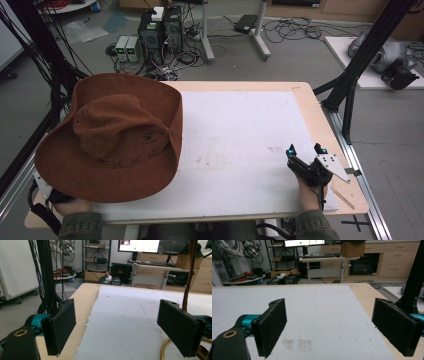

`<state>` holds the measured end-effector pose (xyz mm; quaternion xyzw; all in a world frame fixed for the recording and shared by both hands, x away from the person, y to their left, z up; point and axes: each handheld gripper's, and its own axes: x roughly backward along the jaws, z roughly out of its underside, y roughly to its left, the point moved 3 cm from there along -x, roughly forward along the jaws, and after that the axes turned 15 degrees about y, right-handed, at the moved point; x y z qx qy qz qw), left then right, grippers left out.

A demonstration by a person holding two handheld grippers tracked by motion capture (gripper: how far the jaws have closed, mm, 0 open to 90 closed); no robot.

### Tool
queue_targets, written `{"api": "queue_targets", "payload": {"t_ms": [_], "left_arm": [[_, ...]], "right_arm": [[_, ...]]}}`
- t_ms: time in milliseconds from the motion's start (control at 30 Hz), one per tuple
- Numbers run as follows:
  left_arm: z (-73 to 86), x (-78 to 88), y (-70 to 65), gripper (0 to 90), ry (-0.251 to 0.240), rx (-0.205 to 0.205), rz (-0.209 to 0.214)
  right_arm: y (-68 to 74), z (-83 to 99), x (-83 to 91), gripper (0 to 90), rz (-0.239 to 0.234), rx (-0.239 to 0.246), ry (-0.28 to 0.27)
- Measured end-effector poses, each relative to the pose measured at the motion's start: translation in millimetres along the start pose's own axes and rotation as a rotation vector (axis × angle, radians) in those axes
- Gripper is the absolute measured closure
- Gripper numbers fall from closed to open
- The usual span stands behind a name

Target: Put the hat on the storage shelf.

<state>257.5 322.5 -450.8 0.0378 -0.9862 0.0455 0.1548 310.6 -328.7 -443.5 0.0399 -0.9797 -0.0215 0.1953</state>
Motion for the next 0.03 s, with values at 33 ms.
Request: {"api": "queue_targets", "payload": {"t_ms": [33], "left_arm": [[0.0,0.0,-0.1,15.8,0.000,0.000,0.000]], "right_arm": [[0.0,0.0,0.0,11.9,0.000,0.000,0.000]]}}
